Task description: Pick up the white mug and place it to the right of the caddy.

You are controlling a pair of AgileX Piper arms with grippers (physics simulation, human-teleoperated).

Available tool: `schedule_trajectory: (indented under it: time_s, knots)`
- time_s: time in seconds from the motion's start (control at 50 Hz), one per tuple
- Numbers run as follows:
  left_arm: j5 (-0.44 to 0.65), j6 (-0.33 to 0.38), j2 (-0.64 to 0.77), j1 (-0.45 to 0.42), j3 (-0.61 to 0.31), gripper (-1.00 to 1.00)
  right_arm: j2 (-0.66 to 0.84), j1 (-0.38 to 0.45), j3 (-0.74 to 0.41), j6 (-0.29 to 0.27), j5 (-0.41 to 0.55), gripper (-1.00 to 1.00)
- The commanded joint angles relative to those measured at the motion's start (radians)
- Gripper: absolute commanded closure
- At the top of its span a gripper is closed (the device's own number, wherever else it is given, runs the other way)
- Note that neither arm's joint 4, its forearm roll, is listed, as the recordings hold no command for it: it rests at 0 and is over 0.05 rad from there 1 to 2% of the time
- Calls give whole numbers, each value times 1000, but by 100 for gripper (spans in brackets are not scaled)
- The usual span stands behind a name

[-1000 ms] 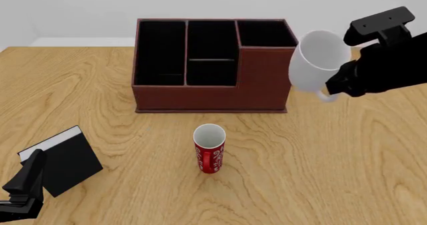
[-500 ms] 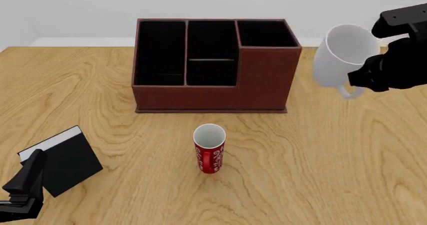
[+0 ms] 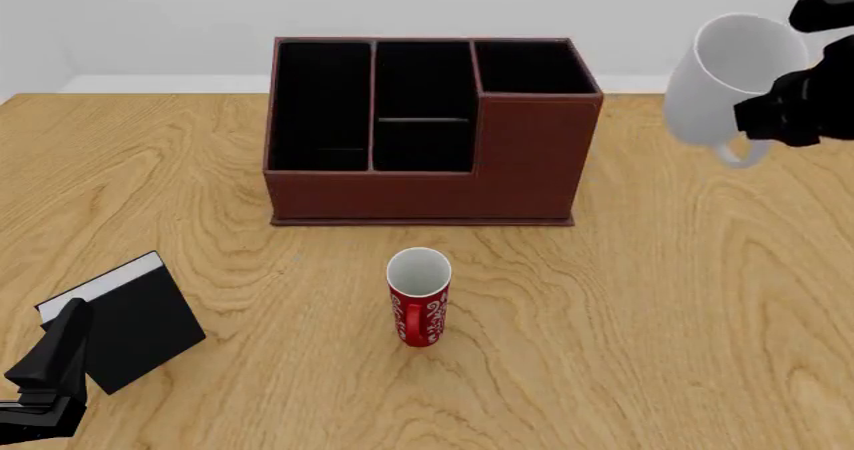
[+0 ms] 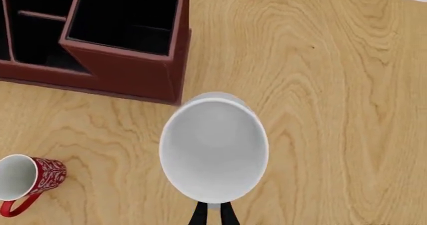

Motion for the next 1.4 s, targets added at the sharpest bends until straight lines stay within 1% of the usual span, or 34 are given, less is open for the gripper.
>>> schedule_trajectory:
  time_s: [0.02,0.28,0.44,0.48,0.9,1.0,1.12,1.14,1.4]
  knots:
    - [0,0,0,0,0,-100,52,-30,-86,6,21,100]
    - [0,0,0,0,0,-100,148,-58,-192,-2,47,100]
    - [0,0,0,0,0,-100,218,-66,-255,-2,59,100]
    - [0,0,0,0,0,-100,233,-63,-277,6,67,100]
    - [0,0,0,0,0,-100,319,-80,-428,-3,144,100]
    - [0,0,0,0,0,-100,365,-72,-470,15,156,100]
    - [0,0,0,0,0,-100,418,-82,-510,27,159,100]
    - [0,0,0,0,0,-100,432,-65,-519,51,163,100]
    - [0,0,0,0,0,-100,512,-58,-579,58,165,100]
